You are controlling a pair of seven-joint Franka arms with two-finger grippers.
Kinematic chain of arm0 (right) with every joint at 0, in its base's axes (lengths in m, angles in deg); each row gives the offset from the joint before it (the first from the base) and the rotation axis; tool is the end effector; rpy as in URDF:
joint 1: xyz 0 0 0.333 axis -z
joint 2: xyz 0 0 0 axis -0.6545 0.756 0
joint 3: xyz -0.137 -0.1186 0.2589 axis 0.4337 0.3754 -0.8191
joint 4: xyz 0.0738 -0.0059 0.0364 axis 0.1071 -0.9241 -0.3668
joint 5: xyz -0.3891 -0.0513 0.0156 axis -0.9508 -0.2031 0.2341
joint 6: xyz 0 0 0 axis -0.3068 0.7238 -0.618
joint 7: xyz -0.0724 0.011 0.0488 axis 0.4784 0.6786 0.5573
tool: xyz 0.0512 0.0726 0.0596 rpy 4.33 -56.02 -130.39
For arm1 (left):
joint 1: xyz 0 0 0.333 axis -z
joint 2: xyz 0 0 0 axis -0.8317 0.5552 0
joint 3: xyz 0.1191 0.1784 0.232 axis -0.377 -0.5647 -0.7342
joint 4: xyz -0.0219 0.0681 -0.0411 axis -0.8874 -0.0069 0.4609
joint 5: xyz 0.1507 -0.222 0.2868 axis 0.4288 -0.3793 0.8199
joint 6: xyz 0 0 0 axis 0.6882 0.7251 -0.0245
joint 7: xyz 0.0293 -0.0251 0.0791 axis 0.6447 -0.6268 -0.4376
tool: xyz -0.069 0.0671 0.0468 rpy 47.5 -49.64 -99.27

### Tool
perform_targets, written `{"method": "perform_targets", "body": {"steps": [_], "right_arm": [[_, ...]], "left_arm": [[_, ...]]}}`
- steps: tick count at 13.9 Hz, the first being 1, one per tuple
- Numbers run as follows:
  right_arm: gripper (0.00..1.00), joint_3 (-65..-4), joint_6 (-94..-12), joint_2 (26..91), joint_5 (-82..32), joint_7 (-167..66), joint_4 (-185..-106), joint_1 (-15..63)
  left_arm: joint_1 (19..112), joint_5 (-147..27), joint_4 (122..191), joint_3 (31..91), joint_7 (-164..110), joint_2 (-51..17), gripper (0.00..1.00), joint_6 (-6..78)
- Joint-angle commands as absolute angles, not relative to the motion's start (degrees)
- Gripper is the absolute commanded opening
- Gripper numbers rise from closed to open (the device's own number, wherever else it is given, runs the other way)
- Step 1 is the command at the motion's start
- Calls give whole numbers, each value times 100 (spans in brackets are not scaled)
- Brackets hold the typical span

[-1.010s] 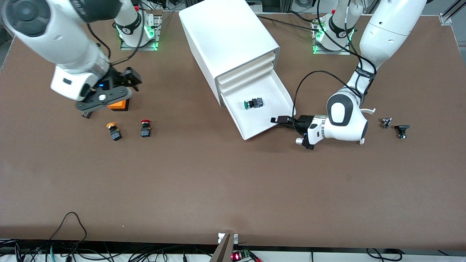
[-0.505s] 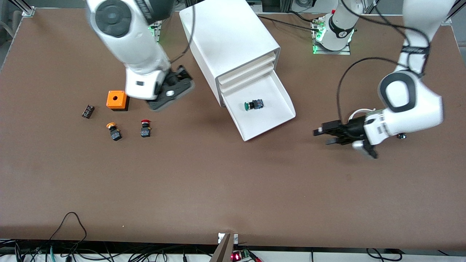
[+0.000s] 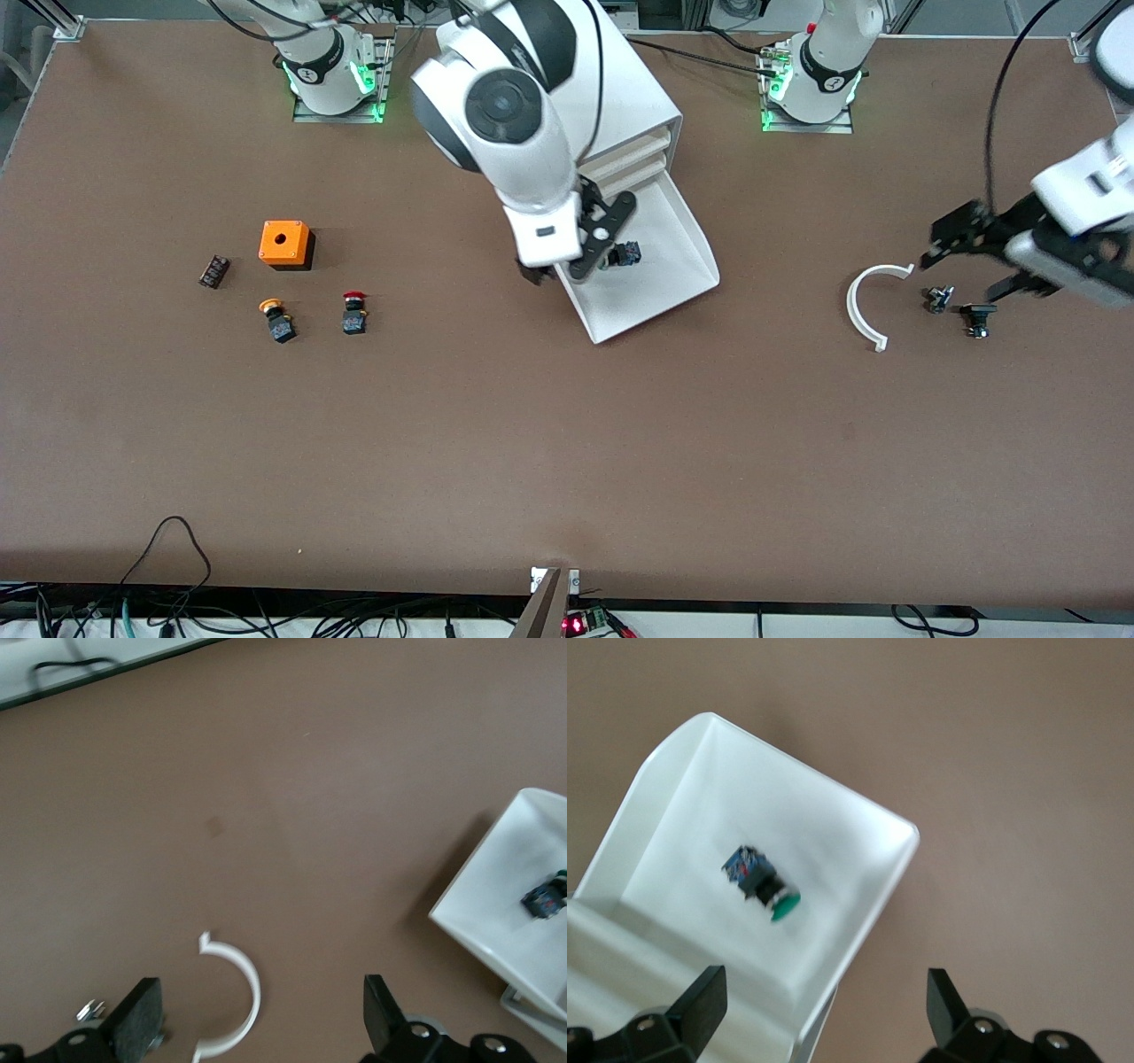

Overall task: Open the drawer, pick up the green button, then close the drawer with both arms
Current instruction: 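Grasp the green push-button inside the drawer with the right gripper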

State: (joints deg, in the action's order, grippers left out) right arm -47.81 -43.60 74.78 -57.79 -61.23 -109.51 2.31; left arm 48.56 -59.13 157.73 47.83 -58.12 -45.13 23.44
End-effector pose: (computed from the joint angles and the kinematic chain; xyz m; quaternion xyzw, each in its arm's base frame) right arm 0.5368 0.5283 0.4260 -0.8642 -0.4959 -0.0158 0.0839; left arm 0.5599 0.0136 0.5788 0.9810 -0.1752 0.0646 0.0525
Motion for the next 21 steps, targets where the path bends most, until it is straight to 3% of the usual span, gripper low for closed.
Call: {"method": "perform_targets", "body": {"steps": [1,4,21], "right_arm": [[100,-4890,-4431,7964,-5707,-7013,-10488,274],[100,-4899,-4651,8193,-5724,-7059,-10479,-6],[100,-4793,-4721,9037,-5927,-7973,-10479,-623]], "left_arm": [[4863,-5049,15161,4864,-4713,-4548,100,1338],[4915,-4756,14940,4891,-3778,-4557,100,921],[4916,-4862,14852,4786,-3003,-4531,100,842]]}}
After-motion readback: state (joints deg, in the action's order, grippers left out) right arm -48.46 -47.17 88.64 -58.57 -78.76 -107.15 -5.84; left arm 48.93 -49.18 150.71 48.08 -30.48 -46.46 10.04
